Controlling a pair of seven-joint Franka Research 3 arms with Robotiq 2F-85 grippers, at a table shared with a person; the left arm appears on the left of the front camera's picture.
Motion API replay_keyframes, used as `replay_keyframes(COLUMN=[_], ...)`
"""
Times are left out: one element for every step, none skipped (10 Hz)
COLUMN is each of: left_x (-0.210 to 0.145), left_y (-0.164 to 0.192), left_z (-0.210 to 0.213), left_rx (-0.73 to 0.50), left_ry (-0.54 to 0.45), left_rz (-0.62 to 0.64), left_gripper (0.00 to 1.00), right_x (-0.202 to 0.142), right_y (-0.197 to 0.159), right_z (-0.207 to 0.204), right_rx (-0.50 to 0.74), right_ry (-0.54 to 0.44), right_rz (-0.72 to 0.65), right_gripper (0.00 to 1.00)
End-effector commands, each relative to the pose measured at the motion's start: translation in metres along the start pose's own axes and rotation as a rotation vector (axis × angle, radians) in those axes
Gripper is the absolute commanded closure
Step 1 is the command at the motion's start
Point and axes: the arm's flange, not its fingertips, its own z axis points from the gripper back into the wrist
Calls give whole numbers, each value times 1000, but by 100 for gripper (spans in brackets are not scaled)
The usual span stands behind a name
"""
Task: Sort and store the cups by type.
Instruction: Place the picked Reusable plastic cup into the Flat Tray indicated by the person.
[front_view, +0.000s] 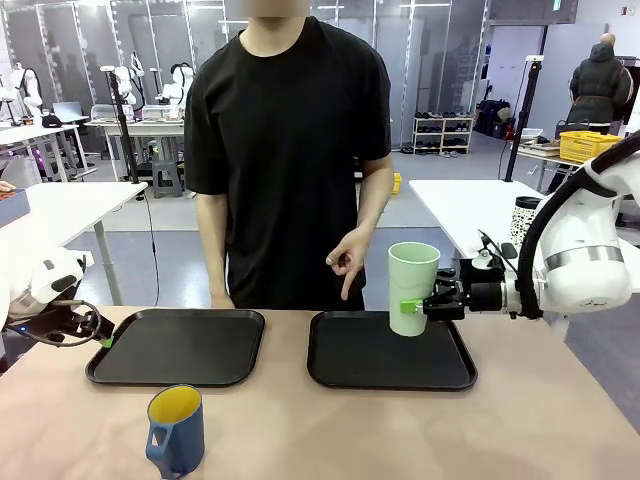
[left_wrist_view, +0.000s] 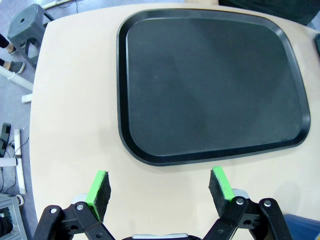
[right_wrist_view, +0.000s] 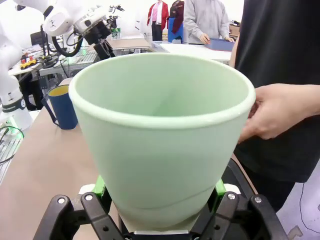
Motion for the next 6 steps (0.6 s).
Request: replay_keyframes(left_x=[0, 0, 0, 0, 0, 0], left_y=[1, 1, 1, 1, 1, 1], left_z=[0, 0, 0, 0, 0, 0], left_rx=[1, 1, 1, 1, 1, 1], left_ry=[-2, -2, -2, -2, -2, -2], left_rz=[2, 2, 2, 2, 2, 2], left_gripper=[0, 0, 0, 0, 0, 0], right_x=[-1, -2, -4, -6, -10, -16], right_y=[-18, -23, -25, -27, -28, -30], right_z=[-3, -4, -6, -8, -10, -13], right_rx=[-28, -39, -42, -43, -59, -82], right_ry=[10, -18, -18, -25, -25, -20], right_rz=[-45, -43, -49, -48, -56, -55], right_gripper=[15, 15, 15, 15, 15, 15])
